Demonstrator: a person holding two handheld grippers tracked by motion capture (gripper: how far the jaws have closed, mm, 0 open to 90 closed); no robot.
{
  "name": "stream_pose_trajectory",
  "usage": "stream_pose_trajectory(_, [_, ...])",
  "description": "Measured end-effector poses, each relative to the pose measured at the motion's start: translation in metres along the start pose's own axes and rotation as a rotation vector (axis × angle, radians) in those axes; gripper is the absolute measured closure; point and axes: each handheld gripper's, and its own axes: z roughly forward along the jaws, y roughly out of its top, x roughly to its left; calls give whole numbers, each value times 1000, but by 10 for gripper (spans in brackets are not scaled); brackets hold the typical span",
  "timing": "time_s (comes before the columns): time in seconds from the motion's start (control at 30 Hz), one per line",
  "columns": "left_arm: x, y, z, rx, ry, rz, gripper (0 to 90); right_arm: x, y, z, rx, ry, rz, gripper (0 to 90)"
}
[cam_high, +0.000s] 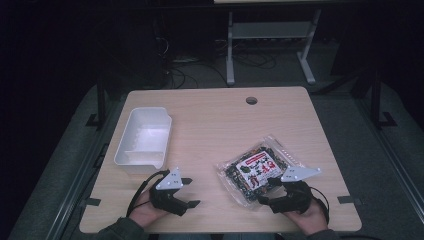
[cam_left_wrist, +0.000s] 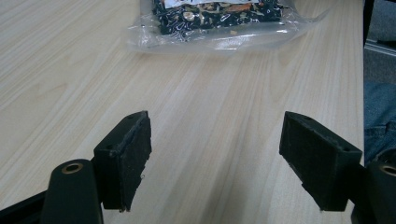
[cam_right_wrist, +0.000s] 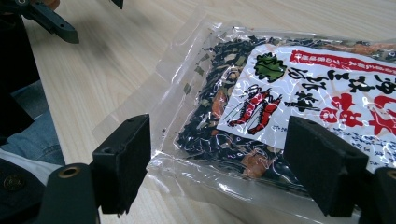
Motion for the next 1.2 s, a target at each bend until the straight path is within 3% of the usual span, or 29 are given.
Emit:
stream_pose_trajectory(0.17, [0, 0, -1, 0, 1, 3, 244, -3, 2, -3, -15, -14, 17, 215])
stream_pose_trajectory(0.37, [0, 0, 0, 3, 5, 1, 241, -13, 6, -10, -46, -68, 34, 212])
stream_pose_trajectory(0.7, [1, 0, 1, 6, 3, 4, 240, -44, 9, -33, -94, -188, 121, 225])
stream_pose_trajectory(0.87, [1, 0, 1, 11, 4, 6, 240, -64, 6, -45, -124, -245, 195, 239])
stream_pose_trajectory(1.2, [0, 0, 1, 10, 4, 9, 240, -90, -7, -61, -118, -332, 300, 268])
